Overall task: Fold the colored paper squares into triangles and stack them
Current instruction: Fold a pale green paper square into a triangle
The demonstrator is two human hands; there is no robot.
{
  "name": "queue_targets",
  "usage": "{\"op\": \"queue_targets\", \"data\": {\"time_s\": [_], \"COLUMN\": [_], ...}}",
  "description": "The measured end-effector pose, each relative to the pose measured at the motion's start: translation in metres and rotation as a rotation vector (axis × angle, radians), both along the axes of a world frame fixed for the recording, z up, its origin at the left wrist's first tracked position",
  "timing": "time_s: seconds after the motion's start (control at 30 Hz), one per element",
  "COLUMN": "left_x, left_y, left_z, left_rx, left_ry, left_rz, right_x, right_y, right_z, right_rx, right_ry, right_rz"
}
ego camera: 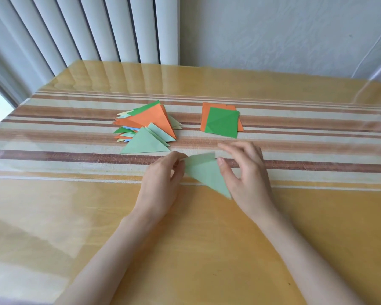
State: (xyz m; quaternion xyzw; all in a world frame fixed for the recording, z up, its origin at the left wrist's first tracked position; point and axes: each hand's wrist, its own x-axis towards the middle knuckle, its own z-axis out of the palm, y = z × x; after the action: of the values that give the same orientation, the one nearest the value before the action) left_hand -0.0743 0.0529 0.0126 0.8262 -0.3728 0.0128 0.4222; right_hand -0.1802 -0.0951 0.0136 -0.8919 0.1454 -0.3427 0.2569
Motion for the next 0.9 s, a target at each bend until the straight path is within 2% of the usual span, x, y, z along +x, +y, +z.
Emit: {"op": "queue_targets", "data": {"time_s": [0.1, 0.17, 0.23, 0.33, 0.47, 0.6, 0.77, 0.9], "left_x": [0.012, 0.016, 0.017, 0.013, 0.005, 0.001, 0.008, 0.008], "left_y": [0.0, -0.001, -0.002, -0.004, -0.002, -0.001, -0.001, 0.0], "left_z": [0.005, 0.005, 0.004, -0.001, -0.004, -0.006, -0.008, -0.004], "left_rx": [0.076, 0.097, 0.079, 0.031, -0.058, -0.154, -0.194, -0.25], "left_ry": [-0.045, -0.014, 0.028, 0.063, 0.172, 0.288, 0.424, 0.492], "left_rz": [-0.265, -0.341, -0.352, -0.31, -0.214, -0.202, -0.251, -0.269], "right_x": [0.002, 0.003, 0.005, 0.007, 0.007, 0.005, 0.004, 0.004], "right_y": [-0.004, -0.001, 0.003, 0.011, 0.018, 0.023, 0.017, 0.019], "right_z": [0.013, 0.019, 0.018, 0.011, 0.006, 0.005, 0.011, 0.013], "right_rx": [0.099, 0.337, 0.56, 0.66, 0.814, 0.867, 0.683, 0.654], "right_ry": [0.088, 0.246, 0.312, 0.259, 0.054, 0.013, 0.062, 0.002], "right_rz": [0.084, 0.173, 0.235, 0.174, -0.006, 0.005, 0.074, 0.135]}}
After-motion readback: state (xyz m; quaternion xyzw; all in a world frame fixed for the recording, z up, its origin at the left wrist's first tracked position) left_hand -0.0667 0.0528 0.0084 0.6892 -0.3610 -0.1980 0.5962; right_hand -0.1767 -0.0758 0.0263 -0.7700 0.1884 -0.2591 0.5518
